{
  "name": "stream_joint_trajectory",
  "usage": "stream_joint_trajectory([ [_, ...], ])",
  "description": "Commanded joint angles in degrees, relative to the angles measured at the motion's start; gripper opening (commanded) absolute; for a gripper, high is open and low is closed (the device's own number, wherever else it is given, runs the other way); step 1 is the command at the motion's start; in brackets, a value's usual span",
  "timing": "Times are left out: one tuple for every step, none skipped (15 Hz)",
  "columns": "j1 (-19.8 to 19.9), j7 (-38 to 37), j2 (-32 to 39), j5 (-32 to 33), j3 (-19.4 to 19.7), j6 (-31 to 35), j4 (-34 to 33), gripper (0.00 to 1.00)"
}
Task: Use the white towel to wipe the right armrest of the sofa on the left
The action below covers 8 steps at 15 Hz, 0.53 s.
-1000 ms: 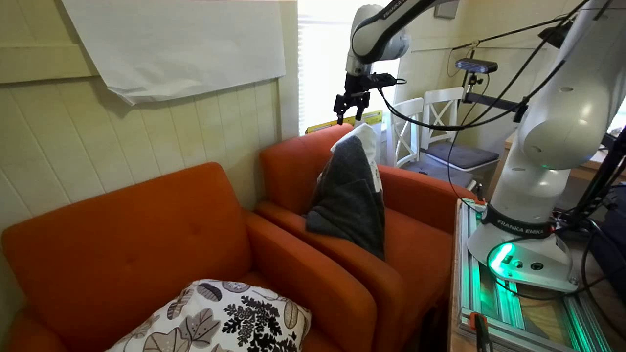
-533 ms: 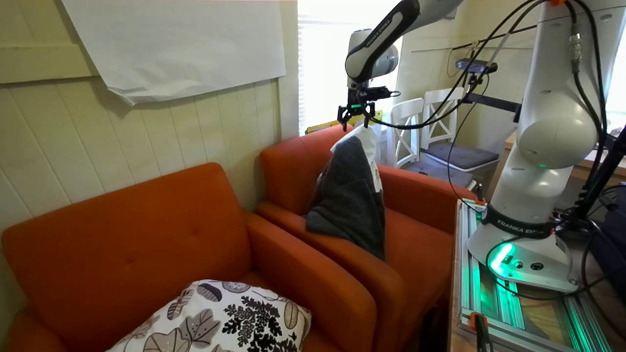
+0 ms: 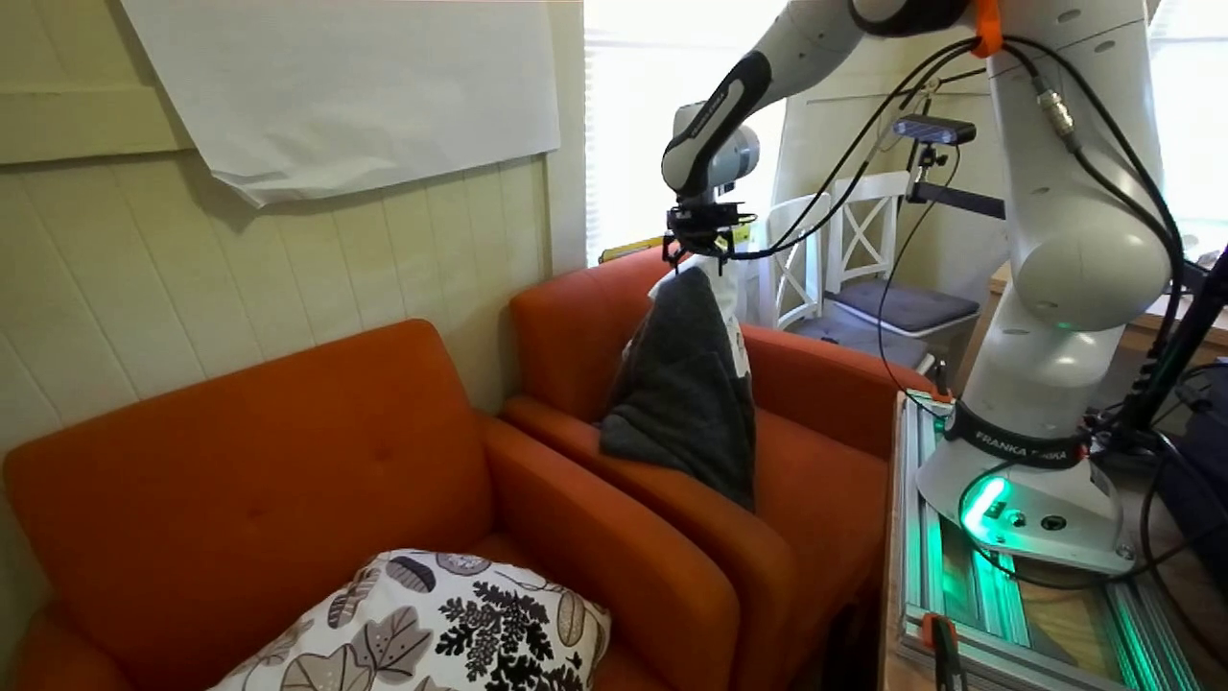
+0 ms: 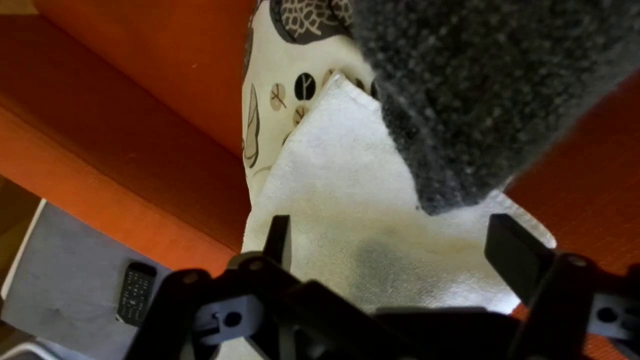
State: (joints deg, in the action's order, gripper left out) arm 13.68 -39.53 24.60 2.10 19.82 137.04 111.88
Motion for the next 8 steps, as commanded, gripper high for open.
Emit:
stream_joint_trajectory([
  [0.4,-6.7,3.8,-5.7,0.4,-1.5,-5.1,1.0],
  [0.5,-8.6,4.4,-7.0,0.4,-1.3,-5.7,1.0],
  [0.5,-10.9,5.0,-7.7,0.7,-0.8,-6.4,1.0],
  [0.5,-13.2,5.7,-8.5,0.9,-0.5,-7.0,1.0],
  [0.5,-15.5,6.2,-9.2,1.0,-0.5,-7.7,1.0],
  [0.6,-17.7,6.0,-10.3,0.7,-2.5,-8.2,1.0],
  [0.5,-14.1,4.5,-7.7,0.6,-0.5,-5.6,1.0],
  [0.6,-15.6,4.8,-8.2,0.6,-0.8,-6.1,1.0],
])
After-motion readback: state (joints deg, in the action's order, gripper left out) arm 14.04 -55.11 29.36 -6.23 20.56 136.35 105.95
